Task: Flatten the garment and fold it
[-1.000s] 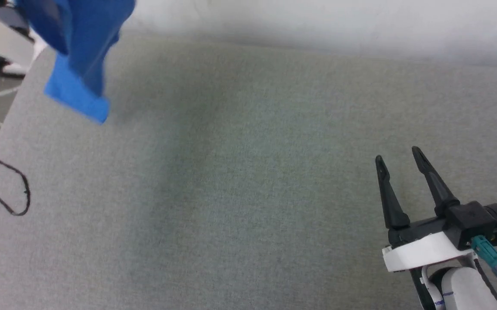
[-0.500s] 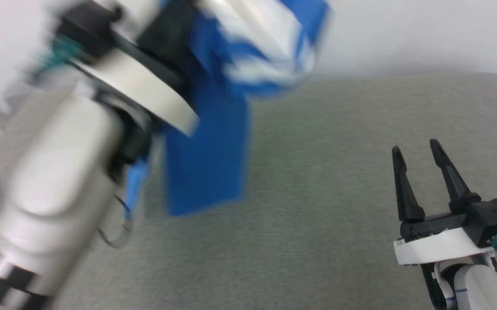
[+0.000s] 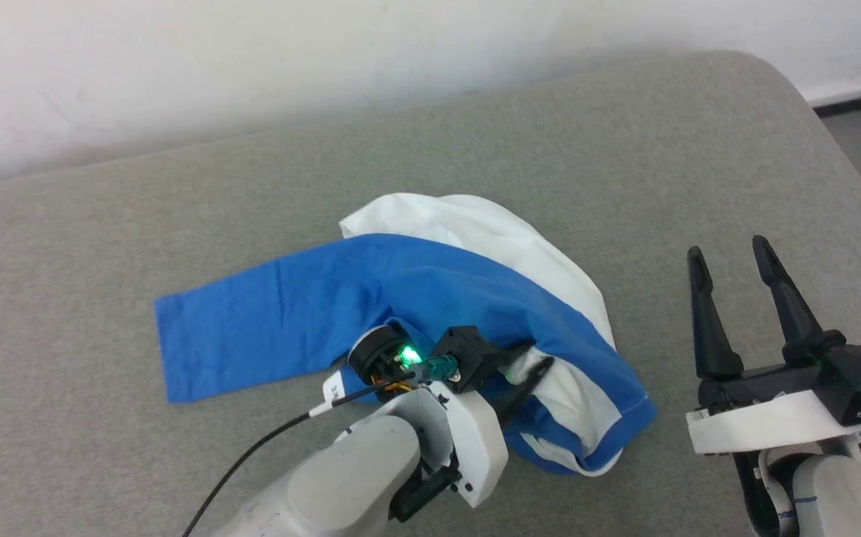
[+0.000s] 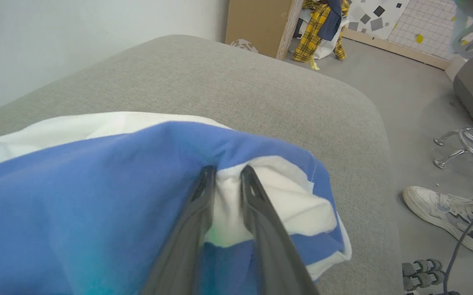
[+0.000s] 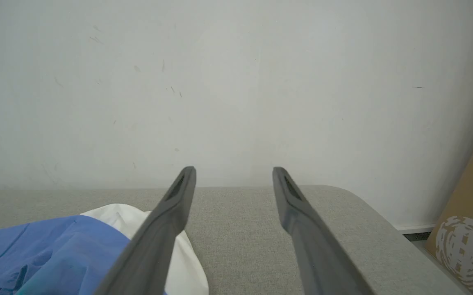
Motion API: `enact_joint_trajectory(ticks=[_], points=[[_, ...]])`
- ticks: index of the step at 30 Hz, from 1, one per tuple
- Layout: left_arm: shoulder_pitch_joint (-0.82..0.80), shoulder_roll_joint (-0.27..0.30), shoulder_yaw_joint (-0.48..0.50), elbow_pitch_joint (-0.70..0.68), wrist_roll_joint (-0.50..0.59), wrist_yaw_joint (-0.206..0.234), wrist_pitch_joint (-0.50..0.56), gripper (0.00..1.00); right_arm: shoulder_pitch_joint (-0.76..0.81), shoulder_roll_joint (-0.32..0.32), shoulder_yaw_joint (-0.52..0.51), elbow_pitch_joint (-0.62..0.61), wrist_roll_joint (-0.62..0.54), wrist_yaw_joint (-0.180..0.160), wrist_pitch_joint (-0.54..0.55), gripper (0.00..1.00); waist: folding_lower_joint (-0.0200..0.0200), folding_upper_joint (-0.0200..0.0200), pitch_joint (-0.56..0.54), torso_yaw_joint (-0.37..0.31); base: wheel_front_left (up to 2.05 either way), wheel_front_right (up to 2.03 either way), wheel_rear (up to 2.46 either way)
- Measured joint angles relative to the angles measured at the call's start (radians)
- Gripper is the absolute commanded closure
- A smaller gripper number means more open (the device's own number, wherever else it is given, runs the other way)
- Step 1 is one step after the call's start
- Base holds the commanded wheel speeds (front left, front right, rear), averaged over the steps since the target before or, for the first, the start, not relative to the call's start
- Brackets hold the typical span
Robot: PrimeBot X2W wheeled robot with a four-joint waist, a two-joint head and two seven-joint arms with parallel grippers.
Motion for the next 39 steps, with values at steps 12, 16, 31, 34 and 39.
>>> enact_joint_trajectory(ticks=[12,16,31,34,39], points=[[-0.006,-0.034,0.095,0.014,-0.017,0.003,-0.128,0.00,0.037,0.000,-0.028,0.035,-0.040,0.000,0.000,0.00,0.0000,0.0000,-0.010,0.015,0.00,0.00,0.00],[-0.006,0.028,0.167,-0.074,-0.011,0.046,-0.132,0.00,0.063,0.000,-0.033,0.042,-0.054,0.000,0.000,0.00,0.0000,0.0000,-0.047,0.053,0.00,0.00,0.00],[0.488,0.230,0.643,-0.486,0.116,0.295,-0.133,0.00,0.134,0.000,0.003,0.053,-0.049,0.000,0.000,0.00,-0.0003,0.0000,-0.196,0.235,0.00,0.00,0.00],[0.597,0.195,0.685,-0.536,0.174,0.301,-0.133,0.00,0.141,0.000,0.013,0.058,-0.046,0.000,0.000,0.00,-0.0003,0.0000,-0.203,0.260,0.00,0.00,0.00],[0.672,0.108,0.727,-0.571,0.259,0.290,-0.133,0.00,0.142,0.001,0.026,0.063,-0.046,0.000,0.000,0.00,-0.0001,0.0000,-0.192,0.291,0.00,0.00,0.00]])
